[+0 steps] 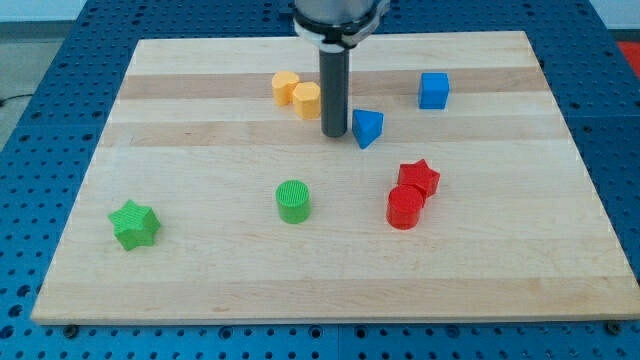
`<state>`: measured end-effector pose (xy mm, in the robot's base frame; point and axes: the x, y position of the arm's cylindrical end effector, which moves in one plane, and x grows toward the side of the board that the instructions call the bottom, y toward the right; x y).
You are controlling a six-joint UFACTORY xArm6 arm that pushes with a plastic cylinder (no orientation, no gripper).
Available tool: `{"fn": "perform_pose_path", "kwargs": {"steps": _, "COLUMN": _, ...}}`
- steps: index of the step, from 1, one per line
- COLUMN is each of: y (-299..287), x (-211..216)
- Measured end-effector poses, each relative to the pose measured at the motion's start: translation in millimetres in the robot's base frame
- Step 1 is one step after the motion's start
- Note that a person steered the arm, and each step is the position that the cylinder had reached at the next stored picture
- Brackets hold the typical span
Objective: Move the blue triangle to the top of the red star
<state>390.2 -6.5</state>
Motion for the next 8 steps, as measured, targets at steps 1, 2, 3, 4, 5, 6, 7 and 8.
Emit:
{"fn": "perform_pose_path", "kwargs": {"steps": 1, "y": -4, "x": 26}}
{"fn": "perform_pose_path", "kwargs": {"steps": 2, "y": 4, "x": 55}}
{"fn": "perform_pose_path", "kwargs": {"steps": 3, "y": 4, "x": 83}}
{"fn": "perform_pose_path", "kwargs": {"steps": 4, "y": 9, "x": 110}}
{"fn": "perform_pose_path", "kwargs": {"steps": 5, "y": 24, "x": 120}}
{"fn": "perform_pose_path", "kwargs": {"steps": 6, "y": 41, "x": 135}}
{"fn": "perform_pose_path", "kwargs": {"steps": 7, "y": 49, "x": 140}}
{"fn": "perform_pose_path", "kwargs": {"steps": 8, "y": 64, "x": 140}}
